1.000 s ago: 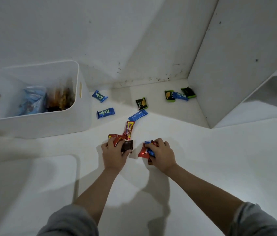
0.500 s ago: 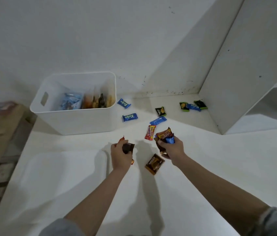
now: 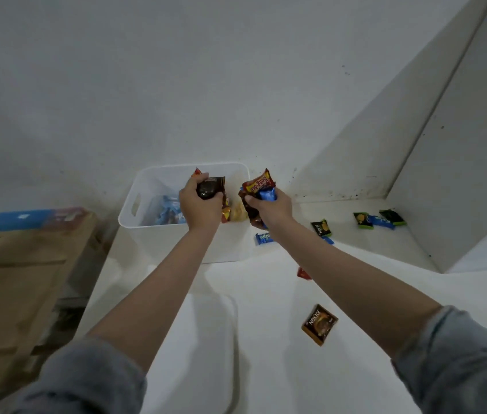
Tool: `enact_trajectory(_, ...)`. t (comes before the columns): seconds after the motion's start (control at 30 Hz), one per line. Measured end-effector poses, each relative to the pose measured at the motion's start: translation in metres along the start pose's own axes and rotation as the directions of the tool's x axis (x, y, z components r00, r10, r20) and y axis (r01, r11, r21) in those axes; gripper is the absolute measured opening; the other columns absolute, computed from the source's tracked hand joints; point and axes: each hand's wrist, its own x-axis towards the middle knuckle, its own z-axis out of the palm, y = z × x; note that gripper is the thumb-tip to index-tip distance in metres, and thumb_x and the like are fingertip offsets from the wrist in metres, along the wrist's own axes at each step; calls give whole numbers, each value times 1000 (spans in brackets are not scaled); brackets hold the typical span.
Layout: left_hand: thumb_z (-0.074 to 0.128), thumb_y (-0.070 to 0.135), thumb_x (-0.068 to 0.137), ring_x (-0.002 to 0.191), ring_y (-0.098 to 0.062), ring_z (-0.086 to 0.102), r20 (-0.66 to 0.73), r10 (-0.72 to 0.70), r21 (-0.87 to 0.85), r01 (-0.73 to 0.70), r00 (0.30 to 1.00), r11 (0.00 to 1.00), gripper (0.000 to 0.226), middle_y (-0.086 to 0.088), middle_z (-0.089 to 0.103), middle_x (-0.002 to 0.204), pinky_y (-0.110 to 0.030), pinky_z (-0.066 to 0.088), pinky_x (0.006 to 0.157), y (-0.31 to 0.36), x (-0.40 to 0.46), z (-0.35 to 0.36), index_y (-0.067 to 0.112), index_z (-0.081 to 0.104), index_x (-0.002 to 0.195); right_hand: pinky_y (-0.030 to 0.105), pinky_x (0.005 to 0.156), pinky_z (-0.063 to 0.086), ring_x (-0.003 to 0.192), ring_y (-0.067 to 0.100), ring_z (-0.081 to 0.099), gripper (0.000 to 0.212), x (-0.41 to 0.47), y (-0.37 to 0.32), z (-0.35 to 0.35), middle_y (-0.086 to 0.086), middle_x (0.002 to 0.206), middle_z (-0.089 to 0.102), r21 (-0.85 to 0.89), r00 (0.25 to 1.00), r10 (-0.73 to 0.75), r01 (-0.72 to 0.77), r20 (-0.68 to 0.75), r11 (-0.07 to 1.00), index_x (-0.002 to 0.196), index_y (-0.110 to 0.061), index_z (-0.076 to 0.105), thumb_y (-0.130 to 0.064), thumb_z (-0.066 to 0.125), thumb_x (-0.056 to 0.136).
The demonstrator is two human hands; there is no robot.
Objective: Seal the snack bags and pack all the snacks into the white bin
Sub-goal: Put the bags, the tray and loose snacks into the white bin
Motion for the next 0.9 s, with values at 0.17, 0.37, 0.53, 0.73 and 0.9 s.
enact_trajectory(0.17, 73, 8, 79, 125, -22, 50, 92, -106, 50, 101, 990, 994, 62, -6, 52, 138, -29, 41, 106, -8, 39, 3, 17, 48, 135, 39, 85, 53, 82, 18, 58, 17, 27, -10, 35, -2, 84, 60, -64, 999, 28, -27, 19, 998, 87, -22, 56, -15, 70, 82)
enact_trajectory(0.37, 56, 23, 93, 112, -19, 54, 219, -281, 105, 264, 934, 959, 63, -6, 52, 136, -26, 47, 94, -25, 47, 0, 28, 26, 148, 32, 97, 46, 112, 21, 55, 44, 52, -10, 48, 0, 122, 59, -133, 989, 84, -67, 124, 989, 126, -13, 58, -24, 68, 85)
enact_trajectory(0.53, 53, 16, 93, 93, -19, 60, 75, -176, 78, 170, 982, 982, 35, -10, 65, 112, -27, 51, 85, -34, 22, -8, 12, 55, 127, 32, 86, 45, 104, 17, 58, 28, 50, -4, 37, -3, 113, 61, 2, 997, 68, -68, 47, 998, 116, -16, 64, -24, 63, 89)
enact_trajectory(0.73, 57, 8, 88, 77, -16, 59, 43, 73, 95, -77, 996, 992, 8, -5, 66, 84, -28, 51, 69, -52, -44, 0, 13, 62, 84, 21, 66, 49, 80, 16, 61, 7, 15, 61, -10, 3, 88, 66, -168, 967, -123, 85, -225, 982, 89, -17, 63, -16, 56, 90)
enact_trajectory(0.9, 56, 9, 88, 80, -16, 59, 256, 45, 129, -81, 966, 988, 7, -1, 61, 85, -12, 43, 66, -73, -92, 28, 10, 62, 93, 47, 108, 32, 134, 26, 35, 54, -22, 163, -79, 6, 146, 39, -849, 997, -58, -12, -50, 528, 138, -23, 42, -46, 52, 90)
